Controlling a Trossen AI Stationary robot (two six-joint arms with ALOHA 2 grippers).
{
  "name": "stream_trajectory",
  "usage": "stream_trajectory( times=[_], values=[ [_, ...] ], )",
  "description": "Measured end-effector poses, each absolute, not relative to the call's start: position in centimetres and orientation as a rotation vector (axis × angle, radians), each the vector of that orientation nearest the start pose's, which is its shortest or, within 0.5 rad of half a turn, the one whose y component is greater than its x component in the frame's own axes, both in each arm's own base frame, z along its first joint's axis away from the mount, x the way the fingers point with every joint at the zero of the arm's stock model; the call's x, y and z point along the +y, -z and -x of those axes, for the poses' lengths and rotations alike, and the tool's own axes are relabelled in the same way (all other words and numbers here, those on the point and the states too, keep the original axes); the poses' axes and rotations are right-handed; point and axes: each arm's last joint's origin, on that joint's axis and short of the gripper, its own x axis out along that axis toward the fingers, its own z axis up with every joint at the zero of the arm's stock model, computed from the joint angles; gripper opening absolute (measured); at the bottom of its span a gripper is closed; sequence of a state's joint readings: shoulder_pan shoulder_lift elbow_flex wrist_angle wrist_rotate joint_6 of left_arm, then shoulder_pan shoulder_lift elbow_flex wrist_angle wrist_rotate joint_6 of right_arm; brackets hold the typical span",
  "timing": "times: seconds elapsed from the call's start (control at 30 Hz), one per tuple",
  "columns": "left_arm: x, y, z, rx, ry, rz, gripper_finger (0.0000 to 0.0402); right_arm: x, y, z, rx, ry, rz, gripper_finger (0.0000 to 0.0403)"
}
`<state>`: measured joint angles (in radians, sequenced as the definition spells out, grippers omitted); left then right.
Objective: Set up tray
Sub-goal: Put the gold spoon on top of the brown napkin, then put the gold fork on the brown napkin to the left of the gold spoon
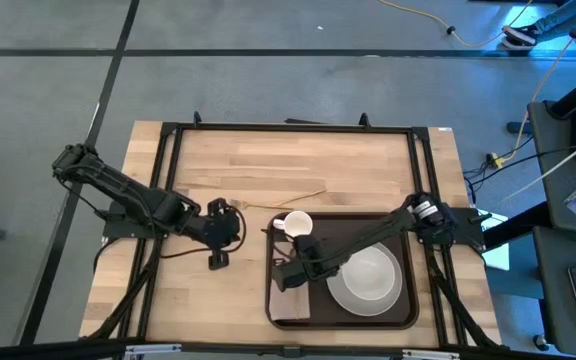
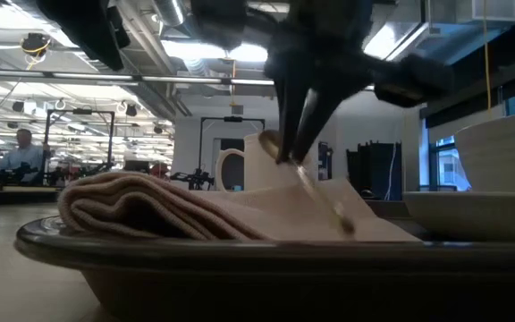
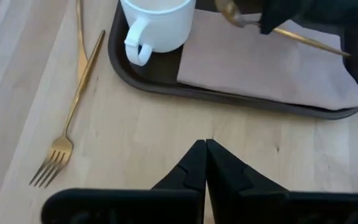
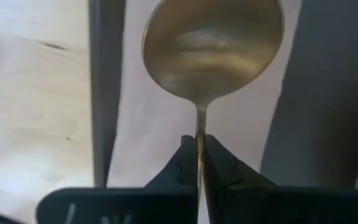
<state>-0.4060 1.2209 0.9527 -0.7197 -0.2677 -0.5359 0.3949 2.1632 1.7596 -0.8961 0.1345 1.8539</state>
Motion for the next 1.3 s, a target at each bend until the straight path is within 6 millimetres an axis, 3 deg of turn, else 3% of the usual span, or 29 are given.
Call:
stream_trajectory(
  times=[0.67,0.93,1.3],
  values=[
    [-8.6,-26.4,-21.7,0.938,-0.125,0.161,0.0003,16.0,-14.6,-40.2,1.071,0.992,-1.259,0.0017],
    [-8.6,-26.4,-21.7,0.939,-0.125,0.16,0.0007,16.2,-15.0,-40.7,1.067,0.955,-1.258,0.0044],
    [-8.6,-26.4,-21.7,0.945,-0.117,0.137,0.0003,16.3,-16.0,-40.7,1.072,0.991,-1.261,0.0135]
  ],
)
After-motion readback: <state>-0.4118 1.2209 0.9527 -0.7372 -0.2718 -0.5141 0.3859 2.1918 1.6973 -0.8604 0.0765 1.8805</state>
